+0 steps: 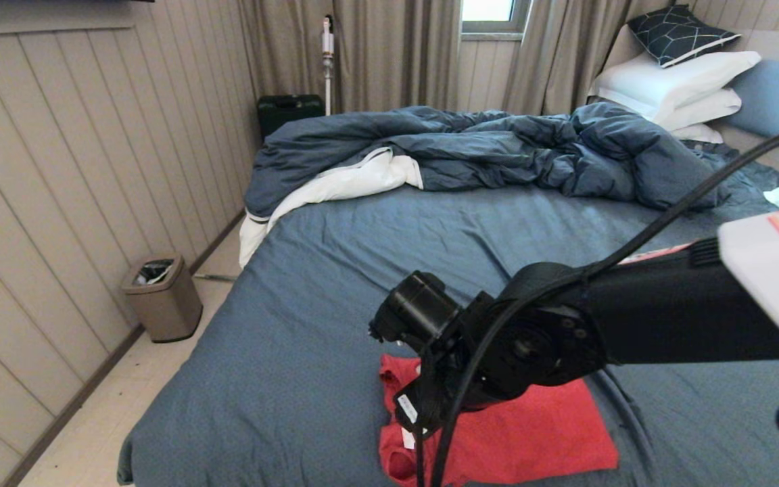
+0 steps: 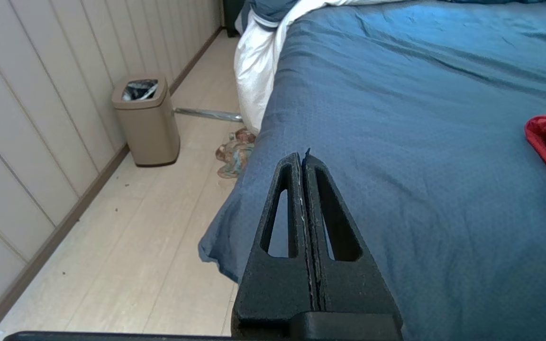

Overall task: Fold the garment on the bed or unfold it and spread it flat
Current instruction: Unford the red T-shirt

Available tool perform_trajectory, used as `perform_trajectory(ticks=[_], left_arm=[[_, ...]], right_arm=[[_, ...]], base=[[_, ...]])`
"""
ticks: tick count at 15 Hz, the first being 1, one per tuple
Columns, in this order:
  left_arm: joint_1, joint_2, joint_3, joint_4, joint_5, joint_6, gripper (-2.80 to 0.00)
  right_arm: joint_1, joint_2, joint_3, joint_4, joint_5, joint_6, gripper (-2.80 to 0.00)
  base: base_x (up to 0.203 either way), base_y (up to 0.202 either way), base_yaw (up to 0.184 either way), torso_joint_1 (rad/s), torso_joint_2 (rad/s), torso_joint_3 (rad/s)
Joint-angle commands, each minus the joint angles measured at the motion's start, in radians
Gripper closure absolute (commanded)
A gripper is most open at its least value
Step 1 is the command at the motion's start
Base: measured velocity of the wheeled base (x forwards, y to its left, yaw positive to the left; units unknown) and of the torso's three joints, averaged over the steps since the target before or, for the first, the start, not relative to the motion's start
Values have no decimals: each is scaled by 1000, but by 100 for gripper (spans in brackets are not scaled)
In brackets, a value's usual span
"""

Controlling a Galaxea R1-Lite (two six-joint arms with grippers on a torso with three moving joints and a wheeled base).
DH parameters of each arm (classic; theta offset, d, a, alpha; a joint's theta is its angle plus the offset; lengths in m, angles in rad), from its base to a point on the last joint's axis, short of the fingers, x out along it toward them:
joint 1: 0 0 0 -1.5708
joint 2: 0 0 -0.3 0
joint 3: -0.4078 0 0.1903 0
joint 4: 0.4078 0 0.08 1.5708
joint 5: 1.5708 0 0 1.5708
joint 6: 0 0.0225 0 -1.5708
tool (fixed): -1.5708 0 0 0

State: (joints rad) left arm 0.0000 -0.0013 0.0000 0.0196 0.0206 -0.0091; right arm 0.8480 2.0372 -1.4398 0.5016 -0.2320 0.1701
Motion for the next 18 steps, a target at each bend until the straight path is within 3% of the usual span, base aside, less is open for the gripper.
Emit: perform_trajectory(ticks=[1,5,6,14,18], left_arm=[[0,1,0,0,1,0,0],[0,1,0,0,1,-3,0],[0,1,0,0,1,-3,0],[-2,1,0,2,-1,-2,0],[-2,1,0,2,-1,0,0]], right_arm=[[5,80,-33,3,-5,2,-280],[3,125,-41,3,-13,6,-280],[2,127,-36,2,-28,7,0],[-33,44,-21,4,-40,21,0],[-142,-118,39,5,-41,21,0]], base=[[0,0,0,0,0,0],[0,0,0,0,0,0],[0,0,0,0,0,0],[0,0,0,0,0,0],[0,0,0,0,0,0]])
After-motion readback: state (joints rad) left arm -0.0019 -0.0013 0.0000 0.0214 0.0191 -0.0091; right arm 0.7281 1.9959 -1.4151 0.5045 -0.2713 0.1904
